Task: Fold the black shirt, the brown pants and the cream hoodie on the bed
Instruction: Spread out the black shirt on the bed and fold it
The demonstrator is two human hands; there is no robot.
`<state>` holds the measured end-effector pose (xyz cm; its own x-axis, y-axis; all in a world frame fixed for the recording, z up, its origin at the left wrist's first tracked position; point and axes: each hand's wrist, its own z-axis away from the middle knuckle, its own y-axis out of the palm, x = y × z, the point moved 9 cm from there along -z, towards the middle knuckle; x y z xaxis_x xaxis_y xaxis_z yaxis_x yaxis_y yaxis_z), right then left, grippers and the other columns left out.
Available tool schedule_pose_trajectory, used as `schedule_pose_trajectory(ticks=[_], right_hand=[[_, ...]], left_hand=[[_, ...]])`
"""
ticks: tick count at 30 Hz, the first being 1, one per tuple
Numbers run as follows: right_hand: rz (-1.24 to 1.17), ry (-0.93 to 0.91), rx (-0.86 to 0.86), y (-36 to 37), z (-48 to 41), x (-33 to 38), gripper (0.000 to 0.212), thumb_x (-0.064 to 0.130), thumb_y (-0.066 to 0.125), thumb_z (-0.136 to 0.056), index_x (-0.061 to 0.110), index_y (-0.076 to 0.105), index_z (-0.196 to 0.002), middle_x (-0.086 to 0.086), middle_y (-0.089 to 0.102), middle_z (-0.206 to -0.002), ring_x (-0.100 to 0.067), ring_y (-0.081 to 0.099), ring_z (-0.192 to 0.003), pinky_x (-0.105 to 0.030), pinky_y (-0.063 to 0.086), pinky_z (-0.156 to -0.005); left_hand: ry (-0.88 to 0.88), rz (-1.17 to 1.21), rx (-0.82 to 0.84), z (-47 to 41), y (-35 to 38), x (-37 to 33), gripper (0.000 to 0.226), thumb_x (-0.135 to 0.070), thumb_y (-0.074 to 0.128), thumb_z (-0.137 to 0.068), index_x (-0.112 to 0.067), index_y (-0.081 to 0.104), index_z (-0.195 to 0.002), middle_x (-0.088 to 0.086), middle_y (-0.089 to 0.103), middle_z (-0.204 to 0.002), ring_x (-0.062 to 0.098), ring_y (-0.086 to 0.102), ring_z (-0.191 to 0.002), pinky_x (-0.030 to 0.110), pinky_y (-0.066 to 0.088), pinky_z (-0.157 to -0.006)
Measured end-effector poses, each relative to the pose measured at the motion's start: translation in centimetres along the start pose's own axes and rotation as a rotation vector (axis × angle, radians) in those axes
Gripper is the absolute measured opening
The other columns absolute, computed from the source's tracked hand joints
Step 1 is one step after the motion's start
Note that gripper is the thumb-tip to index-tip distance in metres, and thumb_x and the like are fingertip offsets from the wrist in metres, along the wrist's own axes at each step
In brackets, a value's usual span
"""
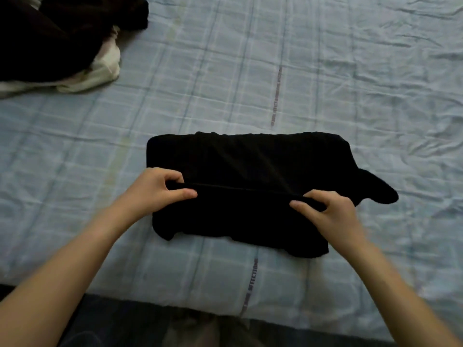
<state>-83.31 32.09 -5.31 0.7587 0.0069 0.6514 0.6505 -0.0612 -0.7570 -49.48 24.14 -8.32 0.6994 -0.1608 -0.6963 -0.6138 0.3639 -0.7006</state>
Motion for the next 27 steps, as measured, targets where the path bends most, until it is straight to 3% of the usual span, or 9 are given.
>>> schedule_pose_trajectory(ticks=[6, 10, 12, 14, 16, 17, 19, 22, 27], right_hand=[[0.317, -0.272, -0.066, 5.2, 6.3, 0.0, 0.026, 0.031, 0.069, -0.09, 0.005, 0.073, -0.084, -0.005, 0.07, -0.076, -0.026, 0.065, -0.067, -0.036, 0.052, -0.064], [0.369, -0.327, -0.003, 6.5, 8.7, 0.8, 0.036, 0.031, 0.056, -0.094, 0.001, 0.075, -0.096, -0.01, 0.074, -0.095, -0.029, 0.071, -0.085, -0.04, 0.058, -0.076], [0.316, -0.318, 0.004, 5.7, 8.0, 1.7, 0.04, 0.035, 0.052, -0.095, 0.003, 0.074, -0.102, -0.009, 0.073, -0.102, -0.027, 0.07, -0.094, -0.038, 0.055, -0.083], [0.216, -0.317, -0.057, 4.4, 5.3, 3.2, 0.038, 0.029, 0.049, -0.097, 0.002, 0.069, -0.114, -0.011, 0.069, -0.115, -0.027, 0.066, -0.106, -0.036, 0.051, -0.094], [0.187, -0.302, -0.102, 4.1, 1.2, 4.7, 0.04, 0.023, 0.048, -0.098, 0.005, 0.058, -0.133, -0.012, 0.059, -0.135, -0.026, 0.054, -0.125, -0.038, 0.041, -0.109], [0.232, -0.281, -0.111, 4.6, -1.0, 5.2, 0.045, 0.025, 0.047, -0.099, 0.009, 0.051, -0.141, -0.01, 0.051, -0.144, -0.026, 0.046, -0.135, -0.041, 0.033, -0.115], [0.38, -0.205, -0.086, 6.3, -4.9, 4.9, 0.052, 0.033, 0.04, -0.1, 0.021, 0.037, -0.151, -0.005, 0.036, -0.157, -0.026, 0.028, -0.146, -0.05, 0.017, -0.12], [0.559, -0.13, 0.031, 10.0, -6.7, 1.3, 0.057, 0.045, 0.03, -0.101, 0.032, 0.022, -0.155, 0.001, 0.022, -0.163, -0.027, 0.012, -0.151, -0.057, 0.006, -0.119], [0.635, -0.111, 0.081, 13.8, -3.5, -2.0, 0.058, 0.043, 0.031, -0.102, 0.033, 0.014, -0.157, 0.002, 0.011, -0.165, -0.024, 0.007, -0.152, -0.056, 0.009, -0.12]], left_hand=[[0.312, -0.529, -0.131, 5.3, 3.9, -1.7, 0.047, -0.055, 0.057, -0.075, -0.011, 0.063, -0.061, 0.003, 0.057, -0.054, 0.025, 0.06, -0.057, 0.032, 0.047, -0.076], [0.194, -0.764, 0.009, 7.2, 6.0, -2.5, 0.049, -0.06, 0.064, -0.077, -0.014, 0.067, -0.061, 0.003, 0.066, -0.06, 0.025, 0.066, -0.066, 0.04, 0.049, -0.089], [0.091, -0.82, 0.015, 6.7, 5.9, -3.5, 0.067, -0.07, 0.041, -0.084, -0.017, 0.053, -0.046, 0.0, 0.058, -0.049, 0.022, 0.058, -0.052, 0.031, 0.048, -0.069], [0.14, -0.747, -0.18, 4.7, 4.3, -6.7, 0.064, -0.059, 0.032, -0.09, -0.016, 0.048, -0.045, 0.005, 0.057, -0.049, 0.026, 0.056, -0.048, 0.026, 0.033, -0.048], [0.224, -0.645, -0.325, 2.0, 4.0, -9.6, 0.049, -0.044, 0.037, -0.095, -0.009, 0.071, -0.089, 0.015, 0.071, -0.094, 0.034, 0.066, -0.087, 0.04, 0.049, -0.073], [0.204, -0.649, -0.32, 0.3, 4.5, -10.0, 0.049, -0.042, 0.037, -0.096, -0.01, 0.064, -0.121, 0.015, 0.063, -0.124, 0.035, 0.059, -0.113, 0.049, 0.044, -0.095], [0.134, -0.715, -0.233, -2.7, 6.7, -9.0, 0.058, -0.046, 0.031, -0.097, -0.02, 0.034, -0.149, 0.01, 0.034, -0.155, 0.033, 0.031, -0.142, 0.059, 0.02, -0.113], [0.147, -0.789, -0.104, -4.3, 10.5, -4.9, 0.061, -0.053, 0.02, -0.097, -0.031, 0.015, -0.154, 0.003, 0.013, -0.163, 0.029, 0.009, -0.15, 0.064, 0.008, -0.113], [0.165, -0.794, 0.024, -3.6, 13.4, -0.1, 0.061, -0.057, 0.012, -0.098, -0.035, 0.006, -0.154, -0.002, -0.001, -0.164, 0.022, -0.006, -0.15, 0.059, 0.002, -0.116]])
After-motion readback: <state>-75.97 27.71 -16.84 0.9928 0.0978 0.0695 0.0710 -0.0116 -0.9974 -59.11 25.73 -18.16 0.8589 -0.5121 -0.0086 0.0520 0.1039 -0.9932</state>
